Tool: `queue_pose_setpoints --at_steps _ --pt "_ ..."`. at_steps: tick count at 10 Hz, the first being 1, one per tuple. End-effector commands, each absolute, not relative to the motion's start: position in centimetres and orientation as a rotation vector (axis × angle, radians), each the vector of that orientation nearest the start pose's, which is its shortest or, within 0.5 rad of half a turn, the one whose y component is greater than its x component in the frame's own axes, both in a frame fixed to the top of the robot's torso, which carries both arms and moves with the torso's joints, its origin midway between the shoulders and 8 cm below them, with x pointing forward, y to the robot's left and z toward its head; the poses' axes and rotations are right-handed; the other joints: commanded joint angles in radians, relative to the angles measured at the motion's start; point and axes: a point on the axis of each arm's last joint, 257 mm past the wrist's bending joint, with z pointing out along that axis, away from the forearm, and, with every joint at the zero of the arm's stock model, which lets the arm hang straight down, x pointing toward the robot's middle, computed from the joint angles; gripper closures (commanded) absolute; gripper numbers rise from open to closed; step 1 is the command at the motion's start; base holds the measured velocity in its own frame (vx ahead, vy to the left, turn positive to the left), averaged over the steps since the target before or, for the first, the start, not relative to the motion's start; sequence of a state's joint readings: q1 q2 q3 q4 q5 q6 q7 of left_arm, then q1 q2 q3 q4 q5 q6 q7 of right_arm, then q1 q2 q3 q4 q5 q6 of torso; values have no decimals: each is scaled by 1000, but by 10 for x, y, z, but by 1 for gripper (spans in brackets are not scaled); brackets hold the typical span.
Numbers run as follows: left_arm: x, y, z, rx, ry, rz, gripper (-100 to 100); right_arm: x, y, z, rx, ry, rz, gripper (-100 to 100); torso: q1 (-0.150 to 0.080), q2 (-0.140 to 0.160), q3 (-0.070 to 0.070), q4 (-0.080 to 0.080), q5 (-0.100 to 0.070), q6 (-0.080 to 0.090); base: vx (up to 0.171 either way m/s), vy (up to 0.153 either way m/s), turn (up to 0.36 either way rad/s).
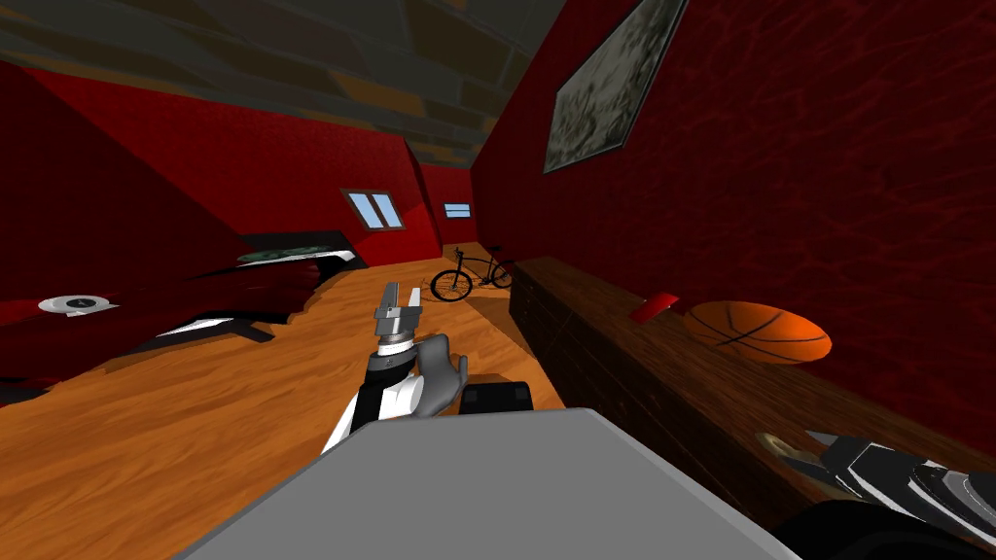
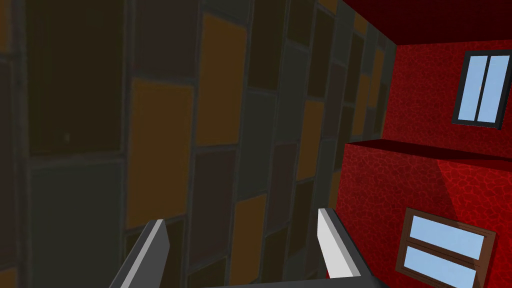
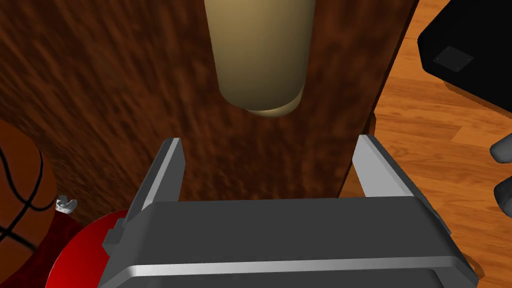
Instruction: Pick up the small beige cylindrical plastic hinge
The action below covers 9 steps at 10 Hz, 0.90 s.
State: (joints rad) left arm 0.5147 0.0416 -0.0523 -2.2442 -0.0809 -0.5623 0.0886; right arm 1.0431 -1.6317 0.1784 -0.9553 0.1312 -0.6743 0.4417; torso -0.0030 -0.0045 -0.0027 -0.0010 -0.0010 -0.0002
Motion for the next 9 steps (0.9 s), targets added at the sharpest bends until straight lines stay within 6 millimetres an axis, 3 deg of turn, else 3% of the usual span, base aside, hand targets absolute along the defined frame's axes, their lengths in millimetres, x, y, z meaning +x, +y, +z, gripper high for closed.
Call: queue_pose_setpoints --at_steps 1,3,5,7,8,9 --pt "343 248 13 -607 670 -1390 0 5 -763 -276 -489 2903 -375 -100 0 0 0 0 0 0 76 -76 84" --pt "343 248 13 -607 670 -1390 0 5 -763 -276 -489 2903 -375 -100 0 1 1 0 0 0 26 -33 11" --pt "343 248 13 -607 670 -1391 0 -40 -760 -281 -485 2998 -352 -100 3 4 2 1 1 0 14 -26 59" --pt "343 248 13 -607 670 -1390 0 -36 -760 -281 -486 2990 -350 -100 1 4 2 1 0 0 14 -27 24" --pt "343 248 13 -607 670 -1390 0 -37 -760 -281 -485 2991 -352 0 2 4 2 1 0 0 0 0 0" --pt "343 248 13 -607 670 -1391 0 -44 -757 -288 -506 2986 -351 -100 3 4 3 1 1 0 81 -37 -82"
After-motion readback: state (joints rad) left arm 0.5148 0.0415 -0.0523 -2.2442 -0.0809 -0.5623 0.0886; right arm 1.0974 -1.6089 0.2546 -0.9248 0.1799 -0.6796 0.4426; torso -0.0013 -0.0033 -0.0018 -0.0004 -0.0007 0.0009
